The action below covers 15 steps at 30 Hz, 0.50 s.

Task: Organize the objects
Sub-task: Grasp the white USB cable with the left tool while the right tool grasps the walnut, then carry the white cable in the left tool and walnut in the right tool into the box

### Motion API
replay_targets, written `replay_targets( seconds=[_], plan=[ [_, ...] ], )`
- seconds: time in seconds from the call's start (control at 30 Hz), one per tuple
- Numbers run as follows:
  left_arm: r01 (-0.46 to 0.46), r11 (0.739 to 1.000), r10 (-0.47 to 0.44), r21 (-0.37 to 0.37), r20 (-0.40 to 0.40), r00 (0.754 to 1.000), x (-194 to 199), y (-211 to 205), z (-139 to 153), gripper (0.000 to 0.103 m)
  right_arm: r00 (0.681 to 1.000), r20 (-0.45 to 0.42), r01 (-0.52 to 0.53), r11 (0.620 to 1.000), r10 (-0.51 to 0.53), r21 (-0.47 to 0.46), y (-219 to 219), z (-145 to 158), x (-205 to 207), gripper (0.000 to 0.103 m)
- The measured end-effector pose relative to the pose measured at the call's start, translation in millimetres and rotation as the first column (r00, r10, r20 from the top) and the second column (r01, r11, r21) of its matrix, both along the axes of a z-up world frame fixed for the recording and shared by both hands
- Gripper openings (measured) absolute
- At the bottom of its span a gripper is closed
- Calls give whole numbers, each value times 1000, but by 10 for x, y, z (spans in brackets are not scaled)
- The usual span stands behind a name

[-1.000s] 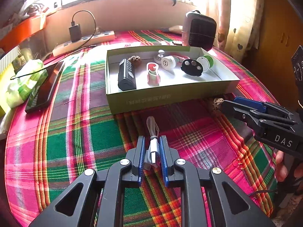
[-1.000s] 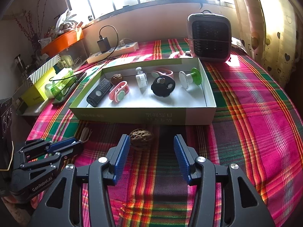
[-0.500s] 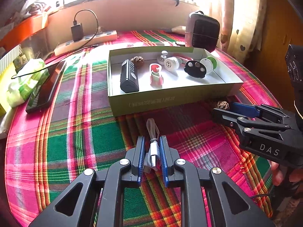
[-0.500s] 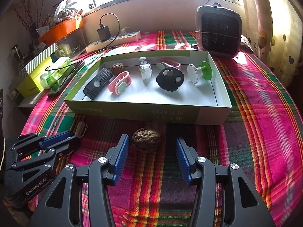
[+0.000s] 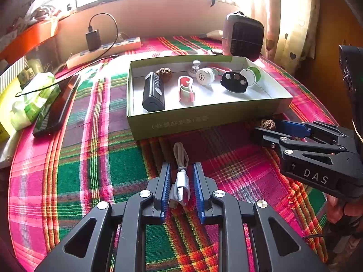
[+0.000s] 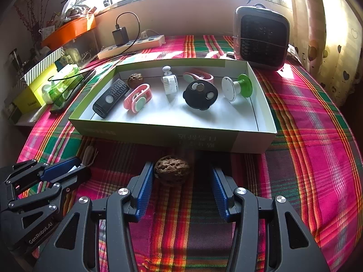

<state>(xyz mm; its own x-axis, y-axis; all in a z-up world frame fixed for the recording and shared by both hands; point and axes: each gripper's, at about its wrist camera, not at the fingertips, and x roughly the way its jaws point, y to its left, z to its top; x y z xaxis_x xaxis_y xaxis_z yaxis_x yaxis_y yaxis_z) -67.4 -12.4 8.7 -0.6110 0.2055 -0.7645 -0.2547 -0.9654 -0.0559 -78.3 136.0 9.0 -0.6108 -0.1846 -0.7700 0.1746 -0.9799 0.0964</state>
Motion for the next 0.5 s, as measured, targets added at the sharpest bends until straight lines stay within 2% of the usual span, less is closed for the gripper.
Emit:
replay_targets(
  seconds=[0.2,0.5],
  plan=[
    [-2,1000,2,8,2,1000,-1,-13,-1,18,1000,-3,-4,1000,4,-7,5,3,8,35],
    [-14,1000,14,10,3,1000,-2,-33,7,15,1000,-17,-8,1000,8,3,0,21,37,34]
  ],
)
